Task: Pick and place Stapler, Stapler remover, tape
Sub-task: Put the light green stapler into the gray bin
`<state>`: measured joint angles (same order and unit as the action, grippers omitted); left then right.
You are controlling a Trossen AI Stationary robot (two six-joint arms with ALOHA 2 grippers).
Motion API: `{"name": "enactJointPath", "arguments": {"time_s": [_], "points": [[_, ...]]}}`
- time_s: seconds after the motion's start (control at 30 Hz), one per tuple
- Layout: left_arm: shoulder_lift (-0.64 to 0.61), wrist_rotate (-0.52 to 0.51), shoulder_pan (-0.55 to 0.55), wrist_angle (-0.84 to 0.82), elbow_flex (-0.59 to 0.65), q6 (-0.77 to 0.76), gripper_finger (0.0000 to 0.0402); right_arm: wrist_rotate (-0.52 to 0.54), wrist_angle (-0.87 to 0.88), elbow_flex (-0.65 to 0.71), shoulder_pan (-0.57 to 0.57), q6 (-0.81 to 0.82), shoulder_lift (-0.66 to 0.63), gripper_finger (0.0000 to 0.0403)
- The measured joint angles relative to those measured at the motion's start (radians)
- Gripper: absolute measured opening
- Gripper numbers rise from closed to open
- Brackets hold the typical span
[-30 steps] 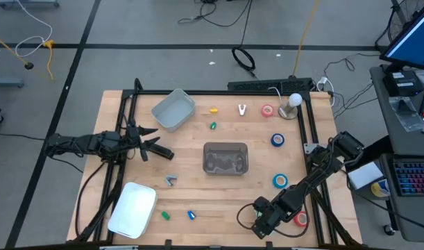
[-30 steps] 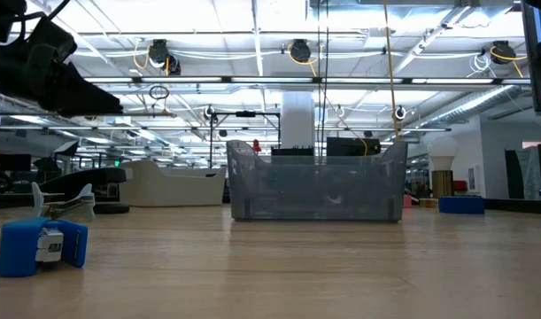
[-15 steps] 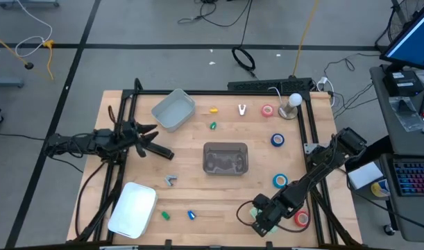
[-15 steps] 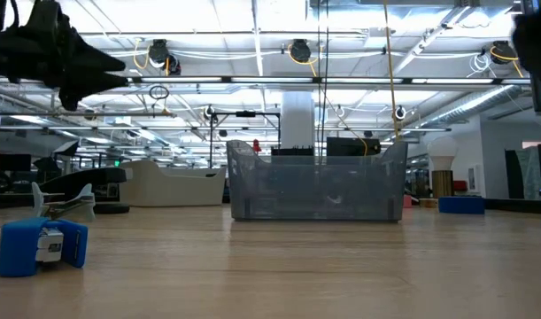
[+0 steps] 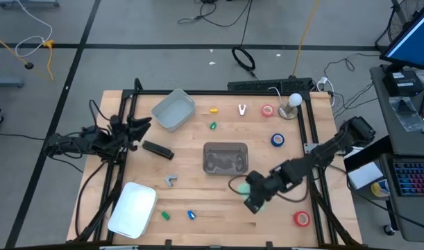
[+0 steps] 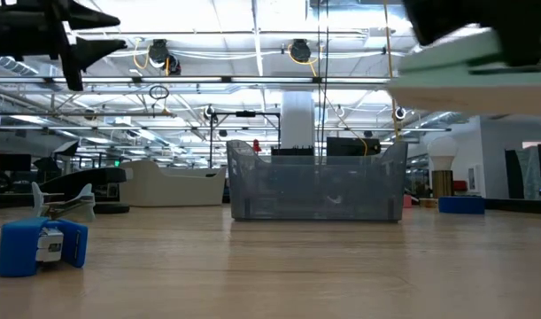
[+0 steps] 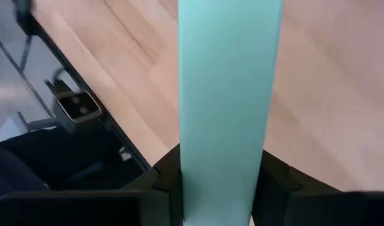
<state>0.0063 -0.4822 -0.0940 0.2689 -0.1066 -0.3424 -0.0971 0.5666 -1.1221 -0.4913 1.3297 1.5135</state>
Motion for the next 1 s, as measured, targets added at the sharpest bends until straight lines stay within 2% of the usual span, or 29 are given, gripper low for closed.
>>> {"name": "enactJointPath", "arguments": {"time_s": [0.2,0.4,0.67,0.83,1.0], "points": [[0.068,0.016,0.0,0.07,0.0,-0.032,0.0175,0.075,0.087,-0.096,0.1,-0.217,0.0,0.0114],[0.284,0.017,0.0,0.13,-0.07,-0.003,0.0175,0.195,0.291,-0.213,0.163,-0.4,-0.002,0.0114],[0.709,0.011,0.0,0.095,-0.355,0.196,0.0175,0.341,0.387,-0.25,0.242,-0.647,-0.001,0.0114],[0.959,0.01,0.0,-0.043,-0.57,0.287,0.0175,0.43,0.387,-0.25,0.293,-0.818,0.0,0.0114],[1.157,0.01,0.0,-0.191,-0.759,0.359,0.0175,0.485,0.345,-0.25,0.333,-0.978,0.0,0.0114]]}}
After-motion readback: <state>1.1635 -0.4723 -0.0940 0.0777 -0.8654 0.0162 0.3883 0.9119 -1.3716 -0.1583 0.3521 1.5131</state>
